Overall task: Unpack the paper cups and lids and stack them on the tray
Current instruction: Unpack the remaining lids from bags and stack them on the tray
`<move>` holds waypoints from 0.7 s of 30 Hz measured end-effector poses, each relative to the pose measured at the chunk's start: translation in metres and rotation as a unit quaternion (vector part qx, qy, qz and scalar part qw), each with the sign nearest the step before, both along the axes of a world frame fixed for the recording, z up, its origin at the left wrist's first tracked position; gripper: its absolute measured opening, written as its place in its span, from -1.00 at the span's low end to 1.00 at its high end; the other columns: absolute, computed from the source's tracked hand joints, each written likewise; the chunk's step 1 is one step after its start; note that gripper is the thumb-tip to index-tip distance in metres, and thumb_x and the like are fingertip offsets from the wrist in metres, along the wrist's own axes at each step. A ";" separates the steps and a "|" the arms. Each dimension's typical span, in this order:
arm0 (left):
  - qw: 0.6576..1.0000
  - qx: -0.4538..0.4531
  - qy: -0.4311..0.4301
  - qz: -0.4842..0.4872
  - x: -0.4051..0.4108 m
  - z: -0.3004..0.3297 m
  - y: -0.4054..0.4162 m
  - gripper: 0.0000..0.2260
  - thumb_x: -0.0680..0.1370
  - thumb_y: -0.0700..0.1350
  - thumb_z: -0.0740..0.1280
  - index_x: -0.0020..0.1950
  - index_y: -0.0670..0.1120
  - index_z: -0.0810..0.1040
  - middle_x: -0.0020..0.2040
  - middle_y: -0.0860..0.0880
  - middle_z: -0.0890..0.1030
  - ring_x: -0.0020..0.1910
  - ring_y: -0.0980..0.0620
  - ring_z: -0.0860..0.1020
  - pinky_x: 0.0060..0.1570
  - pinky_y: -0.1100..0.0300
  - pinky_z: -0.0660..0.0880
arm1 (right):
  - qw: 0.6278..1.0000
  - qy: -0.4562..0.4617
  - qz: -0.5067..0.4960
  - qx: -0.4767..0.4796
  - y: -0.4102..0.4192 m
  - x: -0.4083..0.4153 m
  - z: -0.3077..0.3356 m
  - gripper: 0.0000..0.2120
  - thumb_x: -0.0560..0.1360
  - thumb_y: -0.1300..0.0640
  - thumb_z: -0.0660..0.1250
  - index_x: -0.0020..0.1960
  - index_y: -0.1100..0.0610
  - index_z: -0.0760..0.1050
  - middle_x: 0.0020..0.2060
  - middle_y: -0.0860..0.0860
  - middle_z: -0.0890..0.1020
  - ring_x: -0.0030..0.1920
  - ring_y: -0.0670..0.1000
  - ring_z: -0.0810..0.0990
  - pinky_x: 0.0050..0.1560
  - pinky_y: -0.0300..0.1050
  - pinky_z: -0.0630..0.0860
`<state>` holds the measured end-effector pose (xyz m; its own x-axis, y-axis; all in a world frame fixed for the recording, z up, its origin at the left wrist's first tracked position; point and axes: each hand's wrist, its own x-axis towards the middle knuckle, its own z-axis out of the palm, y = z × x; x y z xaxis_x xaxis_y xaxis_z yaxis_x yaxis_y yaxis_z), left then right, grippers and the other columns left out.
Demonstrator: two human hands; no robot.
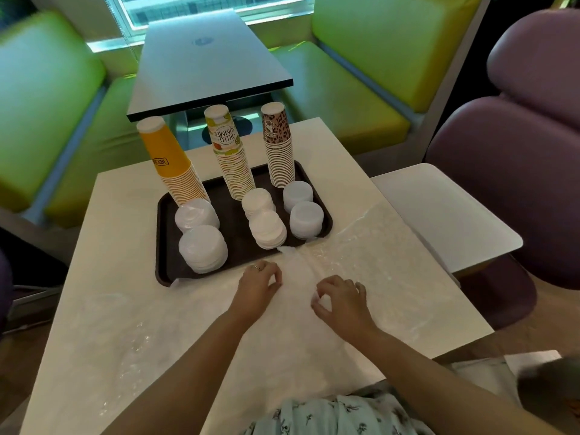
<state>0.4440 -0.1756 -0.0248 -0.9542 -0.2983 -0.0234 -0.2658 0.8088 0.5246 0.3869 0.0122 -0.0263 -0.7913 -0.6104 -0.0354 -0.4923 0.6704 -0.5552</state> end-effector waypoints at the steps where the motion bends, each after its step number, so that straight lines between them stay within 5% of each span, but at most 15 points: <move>1: 1.000 0.014 0.012 -0.009 0.000 0.009 -0.004 -0.96 0.54 -0.21 0.33 -0.03 -0.09 0.52 0.09 -0.02 0.48 0.10 -0.03 0.44 0.09 0.17 0.36 | 0.998 -0.029 -0.009 -0.052 -0.001 -0.003 0.006 -0.86 0.53 0.04 0.30 -0.02 0.10 0.54 0.02 -0.06 0.55 0.01 0.00 0.52 0.25 -0.06 0.30; 5: 0.992 0.120 0.018 -0.039 0.000 0.055 -0.017 -0.85 0.58 -0.18 0.28 -0.11 0.07 0.43 0.19 0.06 0.44 0.21 0.09 0.39 0.20 0.22 0.31 | 0.974 -0.129 -0.040 -0.181 -0.007 -0.015 0.039 -0.87 0.57 0.05 0.27 -0.12 0.06 0.48 -0.19 -0.06 0.59 -0.10 -0.07 0.56 -0.18 -0.42 0.37; 10: 0.972 0.234 0.000 -0.011 -0.003 0.093 -0.024 -0.96 0.61 -0.14 0.22 0.03 -0.07 0.43 0.31 0.20 0.33 0.39 0.10 0.26 0.27 0.23 0.20 | 0.962 -0.127 -0.021 -0.242 -0.011 -0.030 0.070 -0.81 0.55 0.21 0.28 -0.08 0.01 0.64 -0.01 -0.14 0.60 0.04 -0.23 0.52 0.01 -0.51 0.34; 12: 0.959 0.284 0.025 -0.003 -0.004 0.103 -0.026 -0.74 0.52 -0.03 0.37 0.14 -0.06 0.40 0.36 0.21 0.29 0.41 0.09 0.23 0.24 0.28 0.23 | 0.943 -0.195 -0.012 -0.270 -0.011 -0.033 0.085 -0.75 0.57 0.22 0.24 -0.16 -0.04 0.59 -0.11 -0.18 0.61 -0.05 -0.22 0.53 0.01 -0.33 0.39; 14: 0.942 0.332 0.036 0.004 -0.004 0.110 -0.031 -0.28 0.29 0.14 0.52 0.34 0.09 0.24 0.42 0.17 0.23 0.39 0.11 0.22 0.22 0.31 0.29 | 0.917 -0.263 0.010 -0.299 -0.013 -0.036 0.100 -0.78 0.59 0.23 0.19 -0.09 0.08 0.59 -0.11 -0.04 0.64 -0.02 -0.06 0.57 0.09 -0.12 0.46; 17: 0.927 0.372 -0.052 -0.010 -0.007 0.110 -0.039 0.13 0.14 0.15 0.55 0.50 0.21 -0.12 0.49 0.07 0.20 0.44 0.05 0.22 0.40 0.08 0.27 | 0.897 -0.302 0.034 -0.322 -0.016 -0.042 0.124 -0.75 0.61 0.27 0.12 0.11 0.20 0.56 0.08 0.13 0.61 0.10 -0.01 0.57 0.17 -0.14 0.50; 19: 0.922 0.374 -0.101 -0.012 -0.009 0.108 -0.041 0.00 0.27 0.01 0.55 0.52 0.16 -0.02 0.43 0.04 0.33 0.43 -0.04 0.30 0.40 -0.02 0.29 | 0.891 -0.303 0.055 -0.332 -0.017 -0.045 0.139 -0.70 0.60 0.29 0.09 0.13 0.05 0.55 0.10 0.05 0.61 0.11 -0.07 0.57 0.13 -0.26 0.51; 21: 0.911 0.400 -0.100 -0.021 -0.011 0.108 -0.043 -0.38 0.41 -0.20 0.49 0.40 0.04 0.33 0.26 0.02 0.53 0.30 -0.06 0.47 0.30 -0.02 0.43 | 0.894 -0.291 0.072 -0.332 -0.016 -0.052 0.150 -0.66 0.59 0.32 0.07 0.10 0.02 0.55 0.10 0.03 0.62 0.11 -0.09 0.57 0.12 -0.28 0.50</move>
<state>0.4330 -0.2183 0.0827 -0.9173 -0.0726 -0.3915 -0.3979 0.2015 0.8950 0.3353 -0.0041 0.1233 -0.6676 -0.7444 -0.0080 -0.0445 0.0506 -0.9977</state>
